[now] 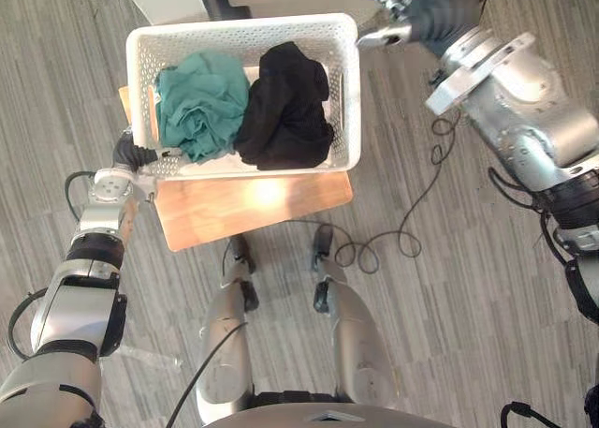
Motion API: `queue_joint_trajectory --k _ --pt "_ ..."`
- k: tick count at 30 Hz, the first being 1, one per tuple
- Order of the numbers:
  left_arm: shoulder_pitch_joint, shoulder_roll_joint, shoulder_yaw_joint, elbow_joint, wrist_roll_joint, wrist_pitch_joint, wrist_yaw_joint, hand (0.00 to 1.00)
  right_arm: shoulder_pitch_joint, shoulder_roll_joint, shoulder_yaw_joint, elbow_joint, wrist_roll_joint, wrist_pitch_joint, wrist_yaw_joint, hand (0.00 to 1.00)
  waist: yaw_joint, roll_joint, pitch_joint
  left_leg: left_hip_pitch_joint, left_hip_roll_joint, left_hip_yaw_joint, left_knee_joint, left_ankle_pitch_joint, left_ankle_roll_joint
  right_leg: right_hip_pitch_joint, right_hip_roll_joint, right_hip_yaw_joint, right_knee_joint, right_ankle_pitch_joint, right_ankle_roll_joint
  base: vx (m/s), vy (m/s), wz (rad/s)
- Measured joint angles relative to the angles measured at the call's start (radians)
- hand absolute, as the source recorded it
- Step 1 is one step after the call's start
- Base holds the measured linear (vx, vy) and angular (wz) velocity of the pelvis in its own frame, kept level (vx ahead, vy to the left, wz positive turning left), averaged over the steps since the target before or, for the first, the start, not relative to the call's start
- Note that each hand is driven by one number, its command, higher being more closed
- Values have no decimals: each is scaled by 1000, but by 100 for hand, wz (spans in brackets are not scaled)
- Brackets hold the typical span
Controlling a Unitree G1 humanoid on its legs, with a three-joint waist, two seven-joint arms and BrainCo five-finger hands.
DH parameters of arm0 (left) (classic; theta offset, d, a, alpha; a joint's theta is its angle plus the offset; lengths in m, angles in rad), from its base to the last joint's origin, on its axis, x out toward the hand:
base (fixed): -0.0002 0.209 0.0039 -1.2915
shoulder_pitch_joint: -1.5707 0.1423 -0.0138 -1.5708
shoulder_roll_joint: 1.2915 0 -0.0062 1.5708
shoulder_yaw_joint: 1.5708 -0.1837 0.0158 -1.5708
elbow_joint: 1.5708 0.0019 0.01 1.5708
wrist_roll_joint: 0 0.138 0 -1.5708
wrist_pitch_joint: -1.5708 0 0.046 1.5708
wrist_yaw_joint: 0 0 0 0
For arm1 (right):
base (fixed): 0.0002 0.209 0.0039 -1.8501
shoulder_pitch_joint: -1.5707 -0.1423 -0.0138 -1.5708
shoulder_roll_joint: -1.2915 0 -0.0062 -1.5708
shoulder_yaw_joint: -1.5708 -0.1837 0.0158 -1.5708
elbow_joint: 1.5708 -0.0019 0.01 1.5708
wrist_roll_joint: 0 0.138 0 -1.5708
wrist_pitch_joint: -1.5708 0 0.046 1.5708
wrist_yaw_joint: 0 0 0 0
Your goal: Pick up the laundry basket with both hands and put the clothes into the washing machine.
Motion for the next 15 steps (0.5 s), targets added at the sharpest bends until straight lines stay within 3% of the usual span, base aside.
queue_joint_trajectory --k 4,15 --pt "-1 -3 6 -5 0 -1 1 0 94 5 -32 1 -119 -1 -18 0 1 -1 0 1 2 1 0 0 0 5 2 -2 -8 2 1 8 -33 0" --pt "7 -38 6 -102 -1 0 33 0 138 280 -70 409 -366 119 -16 0 22 -1 0 -16 -1 -17 -2 5 -2 2 1 -25 -15 4 1 12 -26 4"
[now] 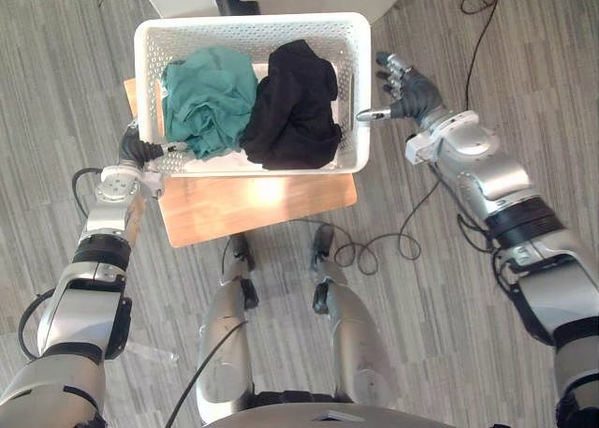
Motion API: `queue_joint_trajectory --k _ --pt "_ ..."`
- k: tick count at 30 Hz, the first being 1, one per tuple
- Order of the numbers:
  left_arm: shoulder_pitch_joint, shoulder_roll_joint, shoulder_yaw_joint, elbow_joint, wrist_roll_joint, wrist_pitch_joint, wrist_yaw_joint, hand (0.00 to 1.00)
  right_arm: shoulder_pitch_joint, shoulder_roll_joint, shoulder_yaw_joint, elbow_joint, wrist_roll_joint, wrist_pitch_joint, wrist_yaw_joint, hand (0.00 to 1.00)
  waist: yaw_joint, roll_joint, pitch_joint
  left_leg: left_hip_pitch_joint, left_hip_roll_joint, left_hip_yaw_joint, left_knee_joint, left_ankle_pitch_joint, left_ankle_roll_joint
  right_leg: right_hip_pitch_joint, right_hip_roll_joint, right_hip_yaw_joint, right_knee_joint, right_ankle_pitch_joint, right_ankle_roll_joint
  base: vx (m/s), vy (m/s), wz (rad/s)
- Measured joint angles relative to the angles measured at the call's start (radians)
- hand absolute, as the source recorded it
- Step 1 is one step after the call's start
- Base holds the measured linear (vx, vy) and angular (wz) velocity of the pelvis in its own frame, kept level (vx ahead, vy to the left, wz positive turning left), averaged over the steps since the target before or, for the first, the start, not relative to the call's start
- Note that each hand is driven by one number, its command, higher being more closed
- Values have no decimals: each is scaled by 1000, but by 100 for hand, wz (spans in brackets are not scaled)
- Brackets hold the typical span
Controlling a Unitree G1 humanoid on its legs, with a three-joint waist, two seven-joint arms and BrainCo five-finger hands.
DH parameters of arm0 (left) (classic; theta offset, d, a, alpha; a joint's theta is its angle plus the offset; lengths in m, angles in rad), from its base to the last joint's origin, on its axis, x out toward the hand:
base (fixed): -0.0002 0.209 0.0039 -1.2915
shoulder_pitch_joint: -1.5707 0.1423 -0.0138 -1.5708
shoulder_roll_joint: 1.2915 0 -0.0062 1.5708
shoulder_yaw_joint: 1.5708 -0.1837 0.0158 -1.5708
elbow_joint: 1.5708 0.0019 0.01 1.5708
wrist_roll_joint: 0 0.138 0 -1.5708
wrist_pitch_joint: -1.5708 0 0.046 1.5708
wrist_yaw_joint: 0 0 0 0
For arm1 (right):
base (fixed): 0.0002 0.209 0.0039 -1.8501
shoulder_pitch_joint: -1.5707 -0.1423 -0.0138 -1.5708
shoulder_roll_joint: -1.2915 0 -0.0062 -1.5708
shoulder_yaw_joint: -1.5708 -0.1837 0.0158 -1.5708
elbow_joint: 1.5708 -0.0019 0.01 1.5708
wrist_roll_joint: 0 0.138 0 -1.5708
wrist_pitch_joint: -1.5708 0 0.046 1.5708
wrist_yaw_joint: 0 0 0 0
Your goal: Pick up the laundry basket with both hands and put the clothes into the washing machine.
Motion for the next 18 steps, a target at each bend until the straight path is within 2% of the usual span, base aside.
queue_joint_trajectory --k 6,12,14,15,16,18 --pt "3 -17 -1 -30 0 9 10 0 -27 101 -45 82 -62 37 -5 0 -1 0 0 -6 -5 -7 -2 5 2 -3 -3 -5 0 1 -1 1 -16 2" --pt "6 -19 4 -62 0 9 22 0 -73 148 -83 114 -77 55 -21 0 -1 1 0 -13 -9 -5 -35 33 1 -18 1 -5 -17 19 -7 -12 -39 -1" --pt "8 -20 4 -71 0 12 27 0 -75 155 -90 114 -126 55 -28 0 -1 1 0 -13 -9 -2 -35 34 1 -18 1 -3 -21 23 -7 -12 -32 -3" --pt "13 -20 4 -87 0 20 33 100 -75 156 -94 113 -161 58 -28 0 -1 1 0 -13 -9 0 -35 34 1 -18 1 -2 -24 26 -7 -8 -28 -3" --pt "22 -25 4 -107 0 23 38 100 -75 159 -111 106 -199 68 -28 100 0 1 0 -14 -9 1 -36 34 1 -18 1 -1 -27 28 -7 -5 -26 -3" --pt "50 -36 14 -159 1 39 43 100 -64 167 -164 56 -265 90 -39 100 -1 1 0 -15 -9 3 -36 34 1 -18 2 1 -33 32 -6 -1 -15 -2"
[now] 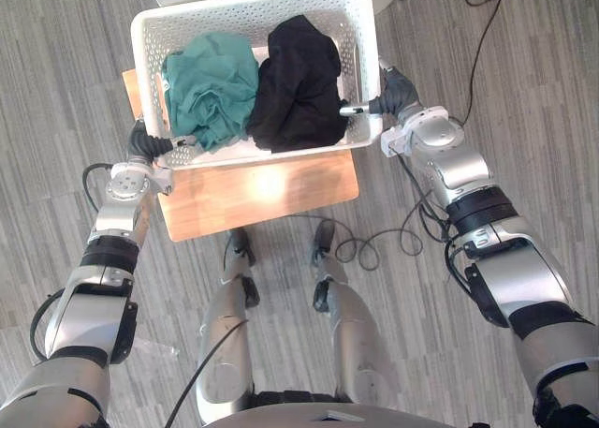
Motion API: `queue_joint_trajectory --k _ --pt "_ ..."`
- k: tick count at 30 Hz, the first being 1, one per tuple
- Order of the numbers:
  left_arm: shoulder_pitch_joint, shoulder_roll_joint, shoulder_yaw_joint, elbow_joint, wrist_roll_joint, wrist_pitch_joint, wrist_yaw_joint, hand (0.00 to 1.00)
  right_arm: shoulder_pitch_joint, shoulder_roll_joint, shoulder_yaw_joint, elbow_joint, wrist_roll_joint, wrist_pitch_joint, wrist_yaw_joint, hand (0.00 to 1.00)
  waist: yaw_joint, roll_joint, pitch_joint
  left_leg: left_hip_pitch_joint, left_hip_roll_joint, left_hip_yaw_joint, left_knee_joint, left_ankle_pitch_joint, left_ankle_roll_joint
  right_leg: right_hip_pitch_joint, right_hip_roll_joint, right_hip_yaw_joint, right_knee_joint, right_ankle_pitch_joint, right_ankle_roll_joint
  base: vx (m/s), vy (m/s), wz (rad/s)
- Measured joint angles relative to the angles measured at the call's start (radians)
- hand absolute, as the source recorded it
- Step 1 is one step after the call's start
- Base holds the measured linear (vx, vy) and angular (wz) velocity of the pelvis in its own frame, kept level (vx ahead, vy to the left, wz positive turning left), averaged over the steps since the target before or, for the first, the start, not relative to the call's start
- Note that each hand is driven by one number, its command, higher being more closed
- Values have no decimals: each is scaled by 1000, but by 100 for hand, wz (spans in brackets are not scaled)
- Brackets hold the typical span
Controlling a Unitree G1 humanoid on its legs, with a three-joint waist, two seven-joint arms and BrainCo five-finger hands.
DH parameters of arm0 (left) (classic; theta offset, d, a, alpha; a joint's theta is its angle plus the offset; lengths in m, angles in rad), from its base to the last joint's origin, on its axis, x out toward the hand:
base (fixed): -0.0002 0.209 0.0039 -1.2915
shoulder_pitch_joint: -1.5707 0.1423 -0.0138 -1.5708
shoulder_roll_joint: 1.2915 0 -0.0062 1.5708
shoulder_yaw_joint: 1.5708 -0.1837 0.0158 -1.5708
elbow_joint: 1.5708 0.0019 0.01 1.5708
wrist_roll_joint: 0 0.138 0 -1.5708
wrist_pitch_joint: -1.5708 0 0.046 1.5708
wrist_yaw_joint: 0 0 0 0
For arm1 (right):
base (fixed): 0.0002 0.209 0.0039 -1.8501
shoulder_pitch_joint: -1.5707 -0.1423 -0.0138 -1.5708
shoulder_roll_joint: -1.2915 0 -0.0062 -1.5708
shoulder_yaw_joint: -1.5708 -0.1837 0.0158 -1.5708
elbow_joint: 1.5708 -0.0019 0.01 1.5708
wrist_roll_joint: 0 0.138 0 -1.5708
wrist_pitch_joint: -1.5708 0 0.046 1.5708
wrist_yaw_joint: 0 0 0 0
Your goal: Pick up the laundry basket with both hands and put the clothes into the washing machine.
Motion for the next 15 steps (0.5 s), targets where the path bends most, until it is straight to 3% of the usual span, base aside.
queue_joint_trajectory --k 6,9,12,15 --pt "122 -78 74 -204 80 66 40 100 131 64 -198 -224 -233 34 -13 100 -3 0 0 1 -1 -15 0 0 0 10 0 -9 -5 0 0 23 -22 4" --pt "207 -207 154 -312 141 108 58 100 226 151 -315 -315 -378 57 -23 100 -2 0 0 25 -4 -26 -3 0 0 38 0 -17 -5 -2 3 36 -25 8" --pt "287 -300 190 -386 166 113 80 100 330 221 -383 -360 -473 73 -49 100 2 2 -1 76 -19 -36 -35 12 -1 76 -6 -23 -1 -15 4 9 -22 8" --pt "332 -354 214 -454 179 112 99 100 406 277 -418 -383 -480 73 -77 100 1 3 -1 93 -32 -43 -65 21 -6 79 -12 -27 6 -24 1 -38 -13 8"
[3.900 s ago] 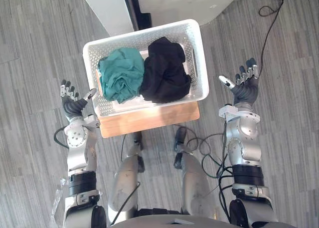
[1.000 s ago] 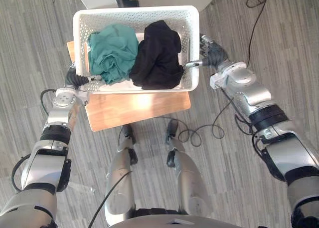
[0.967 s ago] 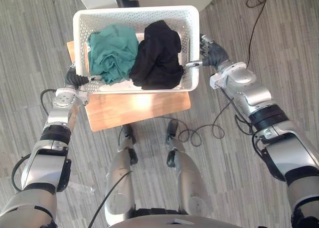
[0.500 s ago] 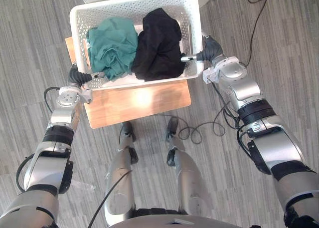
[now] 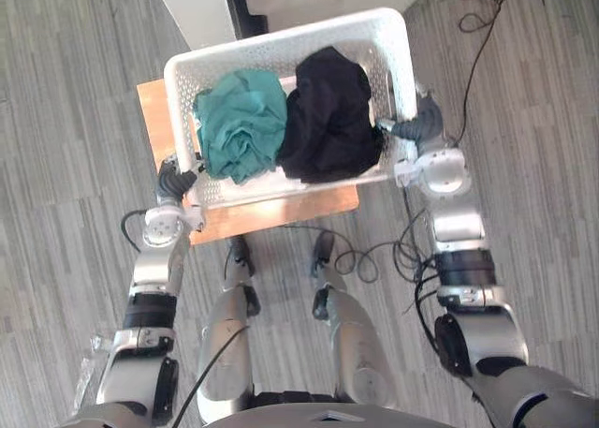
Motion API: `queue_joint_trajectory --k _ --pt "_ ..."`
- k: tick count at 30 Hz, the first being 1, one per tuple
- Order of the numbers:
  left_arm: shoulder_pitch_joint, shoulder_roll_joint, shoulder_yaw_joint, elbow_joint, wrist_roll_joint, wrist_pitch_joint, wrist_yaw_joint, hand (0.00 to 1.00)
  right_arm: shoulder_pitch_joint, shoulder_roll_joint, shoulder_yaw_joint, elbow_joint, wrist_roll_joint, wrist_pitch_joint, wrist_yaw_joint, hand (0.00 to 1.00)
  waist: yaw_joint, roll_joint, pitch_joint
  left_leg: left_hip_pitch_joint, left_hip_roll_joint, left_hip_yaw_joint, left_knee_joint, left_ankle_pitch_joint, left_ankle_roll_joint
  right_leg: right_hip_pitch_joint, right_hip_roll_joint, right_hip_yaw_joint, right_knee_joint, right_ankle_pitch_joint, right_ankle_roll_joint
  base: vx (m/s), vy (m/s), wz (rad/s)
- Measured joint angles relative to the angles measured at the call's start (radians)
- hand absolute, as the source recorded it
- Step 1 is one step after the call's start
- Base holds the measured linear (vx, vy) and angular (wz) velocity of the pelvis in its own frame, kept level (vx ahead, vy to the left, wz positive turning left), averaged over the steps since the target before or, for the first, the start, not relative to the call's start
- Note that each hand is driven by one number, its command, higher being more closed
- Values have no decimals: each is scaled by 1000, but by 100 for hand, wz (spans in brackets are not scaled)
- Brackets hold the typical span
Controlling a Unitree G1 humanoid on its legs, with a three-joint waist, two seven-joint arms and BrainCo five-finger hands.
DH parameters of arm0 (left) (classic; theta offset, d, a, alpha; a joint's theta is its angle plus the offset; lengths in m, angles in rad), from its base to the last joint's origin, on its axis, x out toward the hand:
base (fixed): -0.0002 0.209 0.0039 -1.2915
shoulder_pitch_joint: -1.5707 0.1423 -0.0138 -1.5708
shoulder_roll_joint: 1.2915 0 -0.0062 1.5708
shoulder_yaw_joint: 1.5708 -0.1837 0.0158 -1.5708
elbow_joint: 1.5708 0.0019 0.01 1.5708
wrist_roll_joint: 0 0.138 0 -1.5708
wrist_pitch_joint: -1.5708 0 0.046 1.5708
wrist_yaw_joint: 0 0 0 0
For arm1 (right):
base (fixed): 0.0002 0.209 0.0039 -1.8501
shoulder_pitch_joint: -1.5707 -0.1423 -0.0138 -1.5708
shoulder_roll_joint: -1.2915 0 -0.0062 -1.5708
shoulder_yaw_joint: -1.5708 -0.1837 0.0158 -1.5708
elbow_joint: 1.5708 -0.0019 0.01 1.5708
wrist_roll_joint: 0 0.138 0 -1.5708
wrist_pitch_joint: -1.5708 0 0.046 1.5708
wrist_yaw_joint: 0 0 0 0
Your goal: Pick up the laundry basket with both hands and put the clothes into the washing machine.
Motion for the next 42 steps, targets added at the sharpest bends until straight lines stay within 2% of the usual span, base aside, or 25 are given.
queue_joint_trajectory --k 5,8,11,12,13,15,16,19,20,21,22,23,25,27,29,30,32,33,34,36,38,39,40,41,42 --pt "112 -83 3 -48 0 0 35 100 150 69 -19 -10 2 -7 -34 100 -1 1 -1 60 -13 -7 -6 5 6 56 -8 -1 11 -12 -1 -19 -1 5" --pt "196 -104 -31 -127 0 0 50 100 271 113 -42 -55 11 -38 -42 100 -1 1 -1 81 -8 -7 48 -38 -1 71 -13 4 68 -49 3 3 -12 -3" --pt "325 -104 -45 -250 0 0 51 100 399 168 -27 -131 53 -69 -61 100 0 6 -4 77 63 -7 330 -213 -4 90 14 64 188 -119 5 -8 -2 -71" --pt "400 -103 -60 -315 0 -8 51 100 476 179 -14 -193 64 -89 -63 100 7 23 -26 63 79 -113 474 -316 -21 91 46 111 242 -160 -8 -32 92 -154" --pt "468 -99 -95 -353 -1 -39 49 100 579 180 -8 -265 83 -123 -61 100 4 50 -85 47 75 -246 560 -408 -53 79 91 167 275 -182 2 0 126 -145" --pt "489 -96 -125 -369 -1 -46 47 100 646 194 -15 -314 91 -132 -61 100 -23 54 -120 49 62 -260 591 -446 -48 73 100 202 275 -182 8 31 191 -93" --pt "520 -88 -157 -388 -1 -57 38 100 708 210 -37 -363 91 -141 -56 100 -50 48 -156 60 48 -228 598 -475 -27 67 111 268 256 -154 30 18 237 -107" --pt "542 -82 -187 -399 -3 -74 23 100 782 215 -54 -442 90 -145 -54 100 -64 39 -182 104 51 -82 597 -499 13 71 121 404 156 -42 90 -53 260 -166" --pt "549 -82 -190 -415 -4 -74 9 100 803 218 -61 -465 94 -150 -55 100 -75 37 -185 120 58 4 585 -502 32 66 129 420 77 65 93 -171 234 -203" --pt "556 -83 -186 -414 -5 -73 1 100 804 224 -62 -464 98 -151 -55 100 -67 46 -186 149 99 109 550 -490 60 78 128 347 19 143 55 -188 199 -204" --pt "563 -82 -187 -412 -5 -72 -6 100 810 235 -68 -465 99 -151 -56 100 -68 45 -186 171 100 149 535 -486 67 65 112 253 107 53 1 -127 117 -205" --pt "579 -82 -187 -411 -6 -72 -24 100 834 252 -72 -454 101 -149 -54 100 -66 44 -185 248 99 245 492 -479 78 74 60 78 312 -136 -61 -93 122 -185" --pt "657 -82 -180 -411 -11 -72 -36 100 860 250 -67 -403 102 -153 -32 100 -70 46 -213 364 101 394 448 -478 80 179 -54 -100 518 -325 -80 -92 98 -193" --pt "673 -84 -177 -407 -11 -72 -40 100 851 249 -65 -352 103 -156 -27 100 -65 40 -252 381 106 475 437 -475 74 224 -130 -178 556 -390 -72 -70 -24 -135" --pt "675 -84 -159 -374 -11 -72 -41 100 806 243 -57 -272 117 -158 -12 100 -46 25 -295 385 125 589 445 -471 66 278 -222 -263 496 -422 -58 -85 -173 -174" --pt "662 -87 -144 -341 -12 -72 -41 100 771 229 -44 -234 120 -156 -10 100 -42 24 -300 370 143 610 476 -475 52 292 -198 -269 400 -409 51 -78 -225 -148" --pt "632 -117 -158 -259 -12 -58 -43 100 762 191 -47 -193 120 -146 -12 100 -46 68 -322 343 173 572 446 -439 27 301 -102 -232 279 -334 29 -74 -226 -99" --pt "634 -123 -162 -241 -12 -57 -43 100 762 180 -45 -182 120 -141 -12 100 -43 73 -326 358 186 565 432 -423 27 315 -63 -205 227 -303 19 -42 -246 -128" --pt "637 -122 -166 -222 -12 -57 -43 100 766 171 -37 -183 121 -138 -12 100 -37 69 -329 383 204 568 413 -411 13 326 -19 -162 174 -273 5 -3 -191 -113" --pt "633 -117 -170 -215 -13 -57 -43 100 780 173 -28 -184 125 -138 -14 100 -55 58 -331 400 231 568 418 -402 3 343 25 -133 124 -251 -12 -12 -165 -88" --pt "632 -108 -167 -201 -15 -57 -43 100 787 169 -11 -183 140 -138 -15 100 -55 49 -334 415 260 546 461 -389 21 354 57 -83 104 -240 -27 -6 -170 -87" --pt "632 -101 -162 -181 -24 -56 -43 100 787 168 2 -181 140 -138 -17 100 -48 46 -332 394 271 434 533 -361 74 376 77 -42 91 -233 -38 5 -189 -93" --pt "644 -100 -154 -176 -27 -55 -43 100 787 163 17 -176 141 -138 -18 100 -41 43 -330 337 257 250 619 -360 92 405 77 -1 71 -230 -45 3 -140 -92" --pt "651 -100 -153 -176 -36 -56 -43 100 786 153 23 -168 145 -138 -18 100 -31 37 -326 313 224 158 635 -387 54 412 76 14 65 -229 -48 7 13 -87" --pt "656 -99 -155 -176 -42 -57 -43 100 780 134 32 -148 169 -139 -18 100 -7 43 -330 268 156 41 641 -422 29 417 74 48 54 -240 -64 6 81 -67"
